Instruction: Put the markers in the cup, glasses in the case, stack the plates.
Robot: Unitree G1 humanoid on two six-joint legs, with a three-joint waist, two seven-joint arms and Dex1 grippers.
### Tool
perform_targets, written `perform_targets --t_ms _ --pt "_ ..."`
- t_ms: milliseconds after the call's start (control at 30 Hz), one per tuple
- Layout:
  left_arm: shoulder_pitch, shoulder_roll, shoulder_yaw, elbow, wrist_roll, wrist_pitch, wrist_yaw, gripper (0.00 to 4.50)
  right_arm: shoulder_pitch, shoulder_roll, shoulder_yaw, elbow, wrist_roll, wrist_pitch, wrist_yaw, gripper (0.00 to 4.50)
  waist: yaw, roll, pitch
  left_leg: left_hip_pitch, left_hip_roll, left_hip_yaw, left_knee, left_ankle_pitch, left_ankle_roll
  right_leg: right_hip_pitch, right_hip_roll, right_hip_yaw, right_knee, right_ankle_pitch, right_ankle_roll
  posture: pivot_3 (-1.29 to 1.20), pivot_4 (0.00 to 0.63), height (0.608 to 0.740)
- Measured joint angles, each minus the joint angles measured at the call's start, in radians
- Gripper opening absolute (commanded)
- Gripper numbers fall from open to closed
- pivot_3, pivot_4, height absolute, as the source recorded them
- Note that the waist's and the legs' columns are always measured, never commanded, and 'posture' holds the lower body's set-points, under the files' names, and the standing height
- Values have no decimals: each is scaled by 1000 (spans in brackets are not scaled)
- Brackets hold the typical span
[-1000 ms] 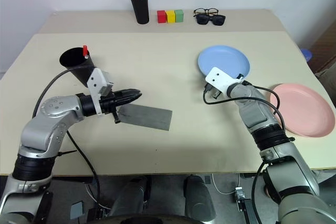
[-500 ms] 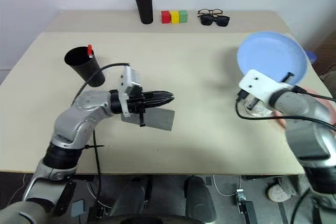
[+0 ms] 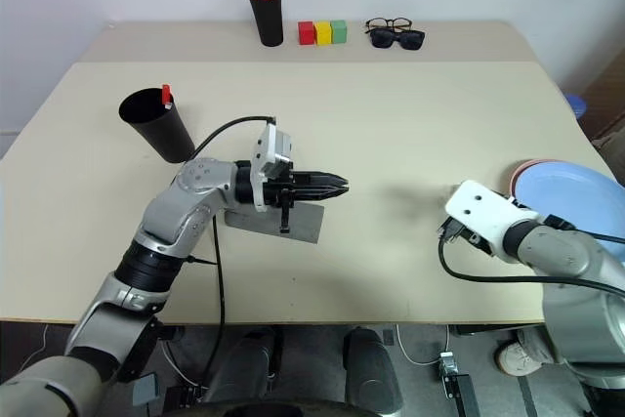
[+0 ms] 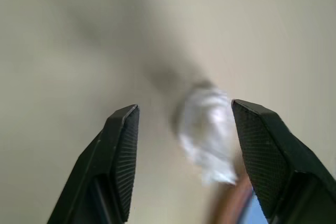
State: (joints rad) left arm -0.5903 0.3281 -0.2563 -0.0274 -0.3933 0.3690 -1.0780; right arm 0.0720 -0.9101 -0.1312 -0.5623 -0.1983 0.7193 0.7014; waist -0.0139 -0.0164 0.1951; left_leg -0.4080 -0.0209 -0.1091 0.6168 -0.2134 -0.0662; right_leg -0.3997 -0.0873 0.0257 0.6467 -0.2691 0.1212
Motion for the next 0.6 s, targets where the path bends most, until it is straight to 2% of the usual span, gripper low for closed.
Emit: perform_targets --t_ms 67,133,167,300,500,567,600 --pt "24 19 1 -37 0 14 13 377 -23 0 37 74 -35 -30 -41 2948 0 0 0 0 0 0 0 0 0 0 0 0 0 0 0 0 150 740" --pt "44 28 2 -65 0 23 24 377 -48 1 55 139 -60 -41 -78 2444 0 0 0 0 0 0 0 0 0 0 0 0 0 0 0 0 150 740" --pt "50 30 2 -75 0 30 31 377 -55 0 58 157 -72 -44 -90 2126 1 0 0 0 0 0 0 0 0 0 0 0 0 0 0 0 150 740" --pt "79 38 2 -109 -5 48 48 377 -72 -3 73 180 -94 -46 -107 105 -1 0 0 0 0 0 0 0 0 0 0 0 0 0 0 0 150 740" --pt "83 37 3 -112 -9 57 62 377 -81 -4 67 137 -101 -2 -98 41 1 0 0 0 0 0 0 0 0 0 0 0 0 0 0 0 150 740" --pt "71 33 10 -96 -9 56 70 377 -77 -37 32 81 -102 44 -72 41 1 1 0 0 0 0 0 0 0 0 0 0 0 0 0 0 150 740" --pt "61 34 17 -83 -9 55 73 377 -77 -69 6 63 -104 67 -62 294 1 1 0 0 0 0 0 0 0 0 0 0 0 0 0 0 150 740"
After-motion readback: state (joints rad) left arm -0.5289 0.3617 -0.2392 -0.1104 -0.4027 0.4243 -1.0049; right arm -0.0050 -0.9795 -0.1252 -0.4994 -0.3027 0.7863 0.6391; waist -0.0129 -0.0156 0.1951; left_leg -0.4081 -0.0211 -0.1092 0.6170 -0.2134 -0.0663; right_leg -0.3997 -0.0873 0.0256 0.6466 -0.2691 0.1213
